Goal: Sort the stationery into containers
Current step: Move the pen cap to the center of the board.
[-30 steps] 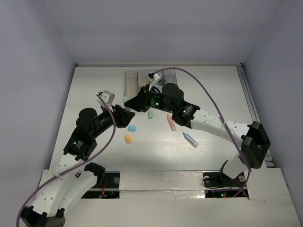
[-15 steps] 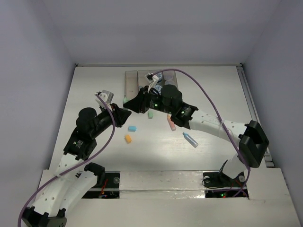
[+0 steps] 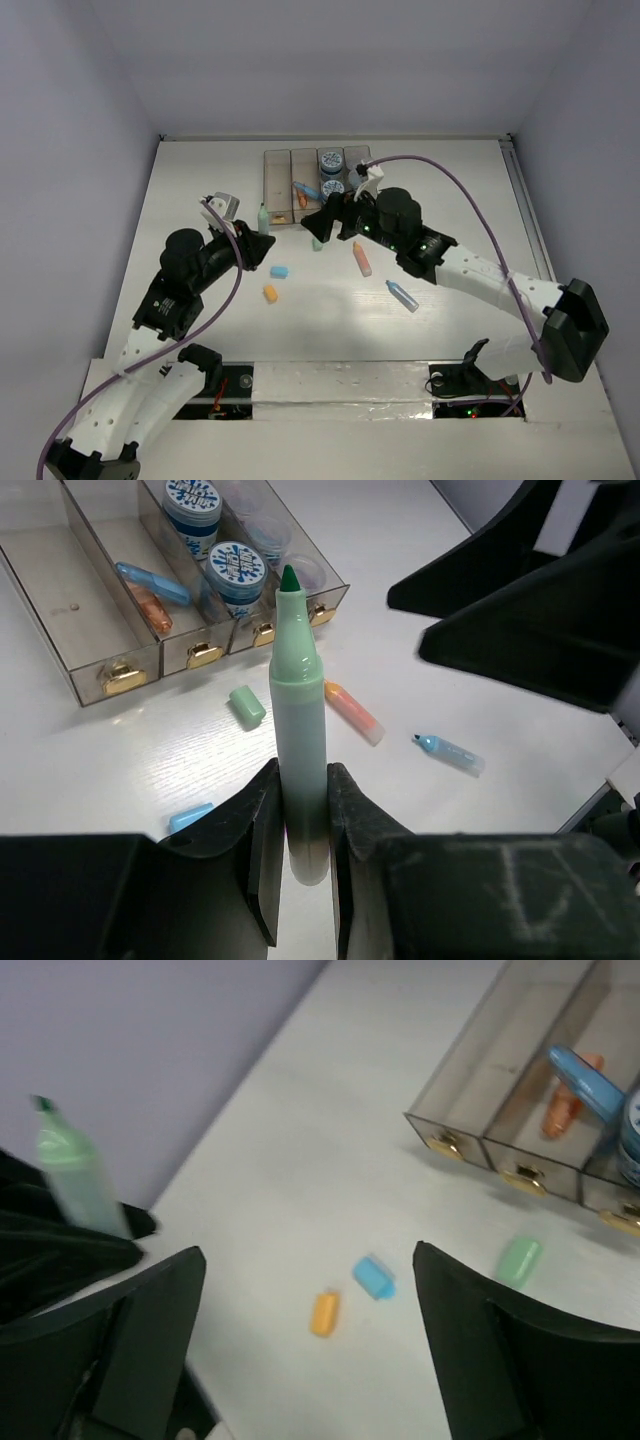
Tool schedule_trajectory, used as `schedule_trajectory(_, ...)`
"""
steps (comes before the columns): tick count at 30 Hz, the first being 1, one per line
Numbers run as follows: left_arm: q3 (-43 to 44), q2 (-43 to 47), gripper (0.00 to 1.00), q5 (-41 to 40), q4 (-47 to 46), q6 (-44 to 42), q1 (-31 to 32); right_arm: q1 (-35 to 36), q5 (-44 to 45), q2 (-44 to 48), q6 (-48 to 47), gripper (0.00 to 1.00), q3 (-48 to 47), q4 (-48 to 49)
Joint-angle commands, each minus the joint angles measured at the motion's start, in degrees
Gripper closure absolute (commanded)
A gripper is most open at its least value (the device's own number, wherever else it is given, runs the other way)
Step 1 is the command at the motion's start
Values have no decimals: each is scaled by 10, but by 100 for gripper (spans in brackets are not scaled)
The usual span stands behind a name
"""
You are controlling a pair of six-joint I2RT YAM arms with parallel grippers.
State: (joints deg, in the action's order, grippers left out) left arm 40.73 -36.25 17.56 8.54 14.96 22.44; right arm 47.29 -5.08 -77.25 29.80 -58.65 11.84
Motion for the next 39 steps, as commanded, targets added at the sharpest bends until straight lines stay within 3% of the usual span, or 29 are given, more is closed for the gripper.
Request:
schedule_trajectory(1,0,7,100,-7,-14,-10,0,3,28,-60,-46,13,5,-72)
schedule_trajectory(2,0,7,100,-8,-15,-11,0,3,34,-73,-47,27,2,-76)
schedule_trajectory(4,0,8,100,-7,-15,-10,0,3,40,-98,-48,41,-7,-77)
schedule_trajectory(5,-1,13,100,-8,-15,-10,0,3,44,-127,-54,58,-15,-80)
schedule_trajectory(7,-3,17,100,-8,-12,-9,0,3,45,-162,-59,70,-50,-96)
schedule_trajectory(8,-4,20,100,-7,-12,-9,0,3,41,-197,-64,84,-62,-102)
schedule_trajectory(10,-7,28,100,-9,-10,-8,0,3,41,-235,-69,94,-101,-114)
schedule_trajectory(13,-10,37,100,-9,-11,-6,0,-3,83,-301,-80,95,-139,-140)
schedule_trajectory(17,-10,41,100,-4,-12,-5,0,-3,163,-351,-92,89,-193,-168)
schedule_trajectory(19,-10,42,100,-1,-13,-6,0,-3,209,-363,-95,77,-201,-185)
schedule_trajectory(20,-10,43,100,0,-13,-5,0,-3,217,-365,-96,64,-203,-189)
schedule_trajectory(22,-10,43,100,2,-13,-7,0,-3,226,-372,-102,54,-213,-203)
schedule_trajectory(31,-10,41,100,5,-14,-6,0,-8,214,-419,-116,53,-249,-215)
schedule_trajectory(35,-10,43,100,3,-13,-6,0,-8,213,-439,-141,60,-258,-213)
schedule_trajectory(39,-10,42,100,4,-13,-7,0,-8,164,-404,-189,69,-209,-182)
